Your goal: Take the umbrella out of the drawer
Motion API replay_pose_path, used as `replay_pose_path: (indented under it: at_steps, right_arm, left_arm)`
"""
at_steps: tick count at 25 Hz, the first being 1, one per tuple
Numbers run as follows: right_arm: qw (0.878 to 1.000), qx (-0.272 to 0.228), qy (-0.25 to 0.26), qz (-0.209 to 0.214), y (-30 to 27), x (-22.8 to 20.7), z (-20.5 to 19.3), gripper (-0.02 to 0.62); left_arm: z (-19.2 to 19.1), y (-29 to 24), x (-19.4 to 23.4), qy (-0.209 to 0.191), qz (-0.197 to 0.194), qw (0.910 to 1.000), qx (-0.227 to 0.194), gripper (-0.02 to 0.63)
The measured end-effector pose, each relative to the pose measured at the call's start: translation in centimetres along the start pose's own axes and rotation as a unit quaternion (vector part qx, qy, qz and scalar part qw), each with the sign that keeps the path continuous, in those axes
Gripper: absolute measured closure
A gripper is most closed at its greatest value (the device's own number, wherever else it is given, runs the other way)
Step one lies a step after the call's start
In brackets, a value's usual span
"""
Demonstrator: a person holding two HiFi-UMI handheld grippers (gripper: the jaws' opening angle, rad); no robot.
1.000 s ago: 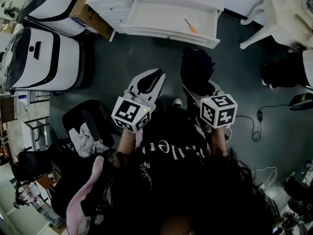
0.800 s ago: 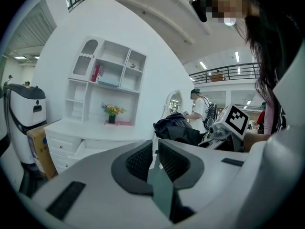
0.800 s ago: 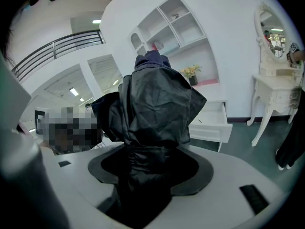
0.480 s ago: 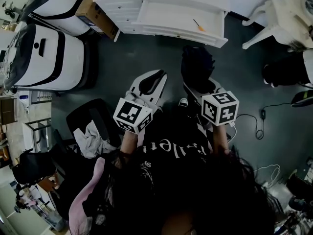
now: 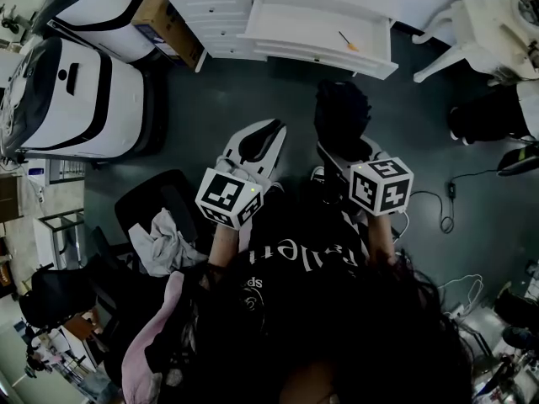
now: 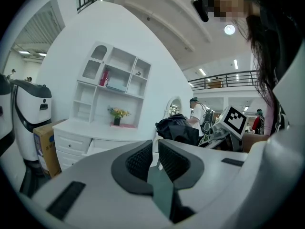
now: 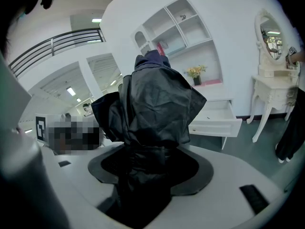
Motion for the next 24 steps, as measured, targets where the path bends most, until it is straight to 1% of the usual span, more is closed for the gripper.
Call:
replay_pose_path:
  at_steps: [6,12,24]
  right_arm:
    - [1.000,-0.001,0.000,-0.008,-0.8,1.6,-0.2,0.314]
    - [1.000,0.002,0.000,-0.013,-1.6,2.3,-0.1,0.314]
    - [1.000,0.007,-0.001,-0.015,-2.4,0.4,1.1,0.314]
  left_arm:
    - [-0.1,1.5,1.3,0.001,-0.005,1.0000,-0.003,0.557]
    - [0.0,2.0,2.3,0.001,-0.009,1.0000,-0.003,0.557]
    - [0.5,-0.1,3.1,0.002,-0.011,0.9999,-0.001,0.557]
Point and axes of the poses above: the fingertips, and each gripper's own axes: y backward along the fingers, x to its left, z out of its top, the point moved 6 cm from there along y, backward along the fingers, and after that the axes turned 6 degrees about -z, right-handed, at the moved point
